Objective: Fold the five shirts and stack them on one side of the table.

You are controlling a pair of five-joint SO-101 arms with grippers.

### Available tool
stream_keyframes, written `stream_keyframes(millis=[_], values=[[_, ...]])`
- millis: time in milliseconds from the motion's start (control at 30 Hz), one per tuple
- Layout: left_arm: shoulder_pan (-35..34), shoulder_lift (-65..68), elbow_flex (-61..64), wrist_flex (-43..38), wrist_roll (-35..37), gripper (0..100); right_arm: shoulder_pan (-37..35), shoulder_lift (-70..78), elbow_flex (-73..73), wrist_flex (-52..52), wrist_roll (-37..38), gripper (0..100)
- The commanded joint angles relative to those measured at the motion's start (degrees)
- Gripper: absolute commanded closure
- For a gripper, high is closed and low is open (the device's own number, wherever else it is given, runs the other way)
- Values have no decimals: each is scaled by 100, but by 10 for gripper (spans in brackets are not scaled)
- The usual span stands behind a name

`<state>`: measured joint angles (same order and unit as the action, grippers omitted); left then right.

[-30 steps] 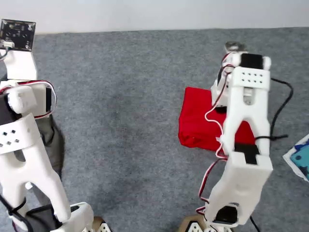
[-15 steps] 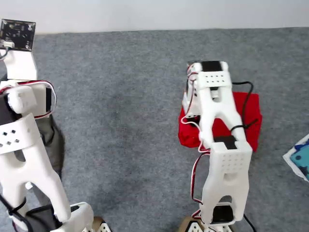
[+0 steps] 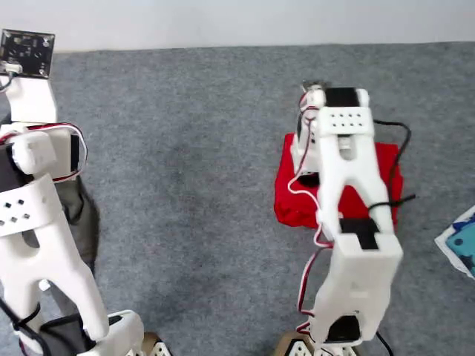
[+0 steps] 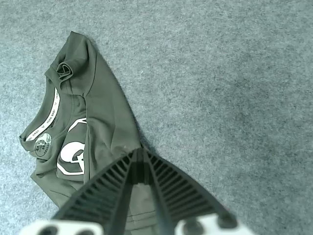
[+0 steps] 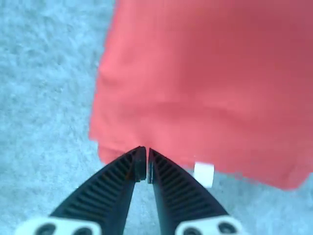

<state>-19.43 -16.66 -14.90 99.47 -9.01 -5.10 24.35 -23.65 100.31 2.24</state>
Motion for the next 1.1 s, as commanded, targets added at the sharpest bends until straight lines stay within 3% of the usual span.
stream_keyframes(millis=[0, 267, 433, 800, 1067], values=[[0, -202, -22, 114, -44, 998, 92, -971, 703, 180, -26, 989], [0, -202, -22, 114, -44, 998, 180, -1385, 2919, -1974, -18, 989], [0, -202, -22, 114, -44, 998, 171, -787, 3253, -2791, -18, 989], [0, -202, -22, 114, -44, 998, -1103, -356, 3121, -2519, -62, 989], [0, -202, -22, 114, -44, 998, -505, -1516, 3103, -2343, 149, 989]])
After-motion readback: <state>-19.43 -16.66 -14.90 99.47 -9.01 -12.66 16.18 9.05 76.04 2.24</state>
